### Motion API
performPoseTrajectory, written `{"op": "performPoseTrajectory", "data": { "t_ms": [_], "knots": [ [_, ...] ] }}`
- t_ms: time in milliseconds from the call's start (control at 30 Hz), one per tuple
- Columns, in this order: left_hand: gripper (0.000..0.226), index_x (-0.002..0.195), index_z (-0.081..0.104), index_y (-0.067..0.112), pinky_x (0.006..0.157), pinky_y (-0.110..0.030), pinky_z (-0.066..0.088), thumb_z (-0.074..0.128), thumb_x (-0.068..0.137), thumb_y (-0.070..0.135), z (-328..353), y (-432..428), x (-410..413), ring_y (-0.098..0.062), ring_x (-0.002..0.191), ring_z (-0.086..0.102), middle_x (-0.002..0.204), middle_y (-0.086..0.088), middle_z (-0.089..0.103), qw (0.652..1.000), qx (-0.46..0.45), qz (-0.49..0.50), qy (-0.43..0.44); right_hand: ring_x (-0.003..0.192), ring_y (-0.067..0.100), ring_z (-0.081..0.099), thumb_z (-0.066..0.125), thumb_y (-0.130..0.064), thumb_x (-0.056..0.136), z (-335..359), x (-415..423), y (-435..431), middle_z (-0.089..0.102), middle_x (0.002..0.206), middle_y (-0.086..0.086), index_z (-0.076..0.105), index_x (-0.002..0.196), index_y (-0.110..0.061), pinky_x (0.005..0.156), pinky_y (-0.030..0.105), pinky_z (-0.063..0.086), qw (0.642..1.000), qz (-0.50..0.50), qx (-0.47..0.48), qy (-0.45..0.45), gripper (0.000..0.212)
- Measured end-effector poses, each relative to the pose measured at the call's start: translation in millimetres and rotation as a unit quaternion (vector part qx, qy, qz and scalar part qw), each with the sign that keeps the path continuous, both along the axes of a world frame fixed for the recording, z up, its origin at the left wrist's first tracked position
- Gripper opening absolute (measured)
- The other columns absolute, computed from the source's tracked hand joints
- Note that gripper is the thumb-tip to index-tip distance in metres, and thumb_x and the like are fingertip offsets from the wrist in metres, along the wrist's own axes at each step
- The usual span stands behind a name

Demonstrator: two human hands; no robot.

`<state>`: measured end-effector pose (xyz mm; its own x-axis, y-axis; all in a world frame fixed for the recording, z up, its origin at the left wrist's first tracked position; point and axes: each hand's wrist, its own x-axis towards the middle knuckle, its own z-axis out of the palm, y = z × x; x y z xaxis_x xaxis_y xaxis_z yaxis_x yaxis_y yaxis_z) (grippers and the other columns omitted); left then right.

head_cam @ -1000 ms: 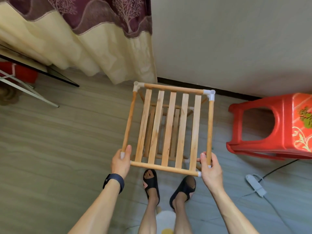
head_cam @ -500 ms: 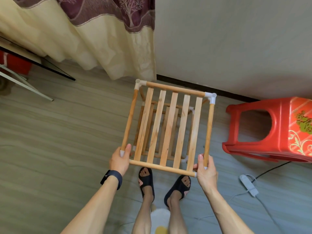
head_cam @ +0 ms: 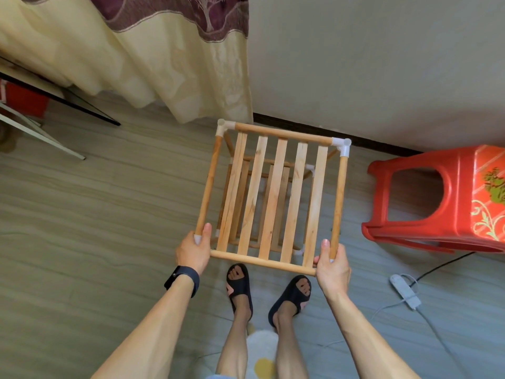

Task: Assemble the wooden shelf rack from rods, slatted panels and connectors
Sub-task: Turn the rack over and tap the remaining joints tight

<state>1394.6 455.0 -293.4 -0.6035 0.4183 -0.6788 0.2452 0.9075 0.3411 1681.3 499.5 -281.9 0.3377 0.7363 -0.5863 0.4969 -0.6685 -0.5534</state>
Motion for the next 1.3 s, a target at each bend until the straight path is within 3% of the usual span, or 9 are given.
{"op": "performPoseTrajectory", "data": {
  "t_ms": [133,233,333,500,700,900,1033,1133,1300],
  "knots": [
    [0.041,0.095,0.063,0.013,0.065,-0.033,0.043,0.046,0.098,0.050,-7.1,2.8,-2.9,-0.029,0.082,0.059,0.091,-0.008,0.065,0.994,-0.113,0.003,0.009,0.075,0.015,0.065,0.039,-0.049,0.104,1.1,4.5,4.7,0.069,0.075,0.001,0.056,0.103,-0.020,0.059,0.023,0.041,1.000,0.007,0.008,-0.010,0.033],
    [0.039,0.092,0.068,0.015,0.065,-0.033,0.050,0.047,0.093,0.048,-11.0,-0.6,-4.1,-0.028,0.077,0.065,0.088,-0.008,0.071,0.990,-0.138,-0.005,0.001,0.078,0.017,0.065,0.041,-0.052,0.103,-2.3,8.1,4.4,0.069,0.077,-0.001,0.059,0.099,-0.018,0.064,0.030,0.041,1.000,-0.006,-0.006,-0.012,0.039],
    [0.036,0.094,0.067,0.016,0.064,-0.033,0.046,0.051,0.095,0.048,-7.9,-7.0,-3.3,-0.026,0.079,0.062,0.089,-0.008,0.070,0.996,-0.082,-0.010,-0.028,0.083,0.019,0.062,0.046,-0.063,0.096,-5.8,12.7,1.9,0.069,0.082,0.000,0.063,0.090,-0.017,0.075,0.034,0.041,0.997,-0.061,-0.041,-0.016,0.050],
    [0.040,0.093,0.067,0.020,0.080,-0.041,0.053,0.051,0.097,0.056,3.7,-31.6,-3.6,-0.026,0.081,0.065,0.084,-0.007,0.069,0.993,0.041,0.022,-0.109,0.092,0.022,0.062,0.058,-0.059,0.093,-3.0,28.3,-10.7,0.069,0.091,0.005,0.068,0.090,-0.012,0.074,0.033,0.044,0.996,-0.054,-0.048,0.059,0.048],
    [0.049,0.078,0.061,0.017,0.064,-0.033,0.041,0.043,0.100,0.057,2.3,-24.2,4.3,-0.025,0.076,0.059,0.077,-0.008,0.063,0.999,0.015,-0.019,-0.048,0.081,0.020,0.070,0.034,-0.071,0.095,-4.6,47.4,-29.0,0.074,0.077,-0.002,0.062,0.089,-0.028,0.079,0.039,0.055,0.993,0.079,-0.087,0.022,0.052],
    [0.040,0.076,0.063,0.018,0.069,-0.038,0.046,0.047,0.087,0.054,-2.7,-26.6,3.0,-0.031,0.079,0.060,0.079,-0.009,0.064,0.998,0.007,-0.014,-0.061,0.076,0.014,0.071,0.041,-0.065,0.097,-8.8,48.2,-22.2,0.074,0.074,-0.003,0.064,0.085,-0.027,0.078,0.034,0.053,0.995,0.079,-0.058,0.015,0.046],
    [0.031,0.089,0.071,0.021,0.079,-0.043,0.054,0.052,0.086,0.045,-6.3,-32.4,5.2,-0.031,0.081,0.065,0.083,-0.010,0.069,0.996,0.024,0.021,-0.086,0.077,0.018,0.071,0.049,-0.068,0.092,-14.1,53.2,-22.7,0.074,0.078,0.001,0.068,0.088,-0.029,0.082,0.039,0.057,0.996,0.059,-0.065,0.025,0.044],
    [0.019,0.101,0.071,0.029,0.073,-0.038,0.057,0.053,0.095,0.030,-3.7,-38.1,12.7,-0.026,0.074,0.065,0.090,-0.006,0.069,0.993,0.045,0.055,-0.091,0.082,0.023,0.071,0.043,-0.072,0.092,-16.6,48.8,-24.9,0.072,0.084,0.001,0.064,0.088,-0.031,0.082,0.041,0.056,0.995,0.066,-0.074,0.012,0.047],
    [0.034,0.090,0.062,0.033,0.078,-0.049,0.058,0.048,0.088,0.063,2.0,-38.3,5.5,-0.028,0.081,0.066,0.087,-0.004,0.066,0.996,0.043,-0.010,-0.074,0.083,0.027,0.069,0.024,-0.073,0.095,-15.7,36.3,-27.6,0.069,0.086,0.000,0.053,0.089,-0.034,0.081,0.039,0.051,0.993,0.088,-0.071,-0.031,0.049]
  ]
}}
